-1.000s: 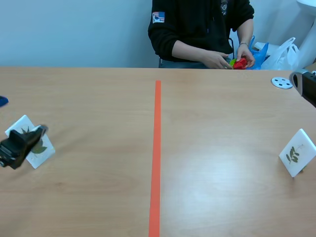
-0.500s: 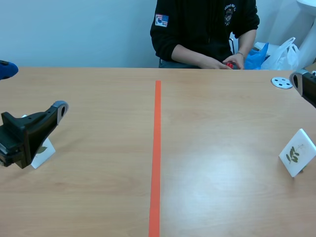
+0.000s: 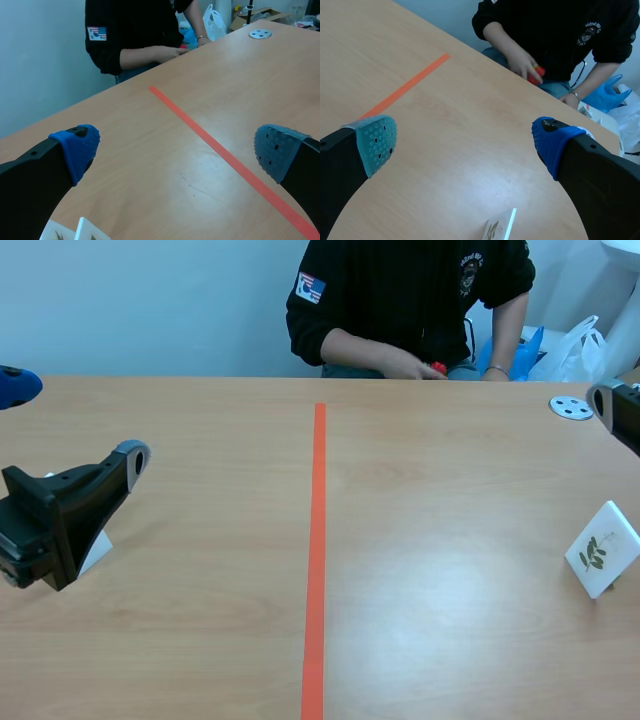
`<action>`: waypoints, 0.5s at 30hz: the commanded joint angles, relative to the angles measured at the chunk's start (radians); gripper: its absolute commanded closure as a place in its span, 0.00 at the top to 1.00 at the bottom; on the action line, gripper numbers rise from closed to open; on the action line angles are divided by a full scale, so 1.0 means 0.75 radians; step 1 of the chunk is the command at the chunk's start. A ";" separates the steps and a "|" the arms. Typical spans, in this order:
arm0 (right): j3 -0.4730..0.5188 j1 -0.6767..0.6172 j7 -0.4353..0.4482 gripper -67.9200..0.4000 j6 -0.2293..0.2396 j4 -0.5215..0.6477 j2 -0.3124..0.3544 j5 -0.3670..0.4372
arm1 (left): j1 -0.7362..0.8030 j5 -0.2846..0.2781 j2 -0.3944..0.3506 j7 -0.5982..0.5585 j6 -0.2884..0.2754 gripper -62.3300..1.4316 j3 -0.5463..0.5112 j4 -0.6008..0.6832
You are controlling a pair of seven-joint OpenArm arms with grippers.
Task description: Sort the leaf by its shape. The table is split by an orange tape line. A compound leaf with several leaflets goes to the left side, a simple leaf with one blade goes to the right side. Return to the home posture when a red brick is placed on the table.
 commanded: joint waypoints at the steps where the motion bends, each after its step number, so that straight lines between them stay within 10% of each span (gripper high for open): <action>1: 0.016 0.013 0.026 0.81 -0.010 0.014 0.012 0.020 | -0.011 -0.017 0.008 -0.019 0.007 1.00 -0.009 0.009; 15: 0.016 0.013 0.026 0.81 -0.010 0.014 0.012 0.020 | -0.011 -0.016 0.014 -0.055 0.008 1.00 -0.009 0.009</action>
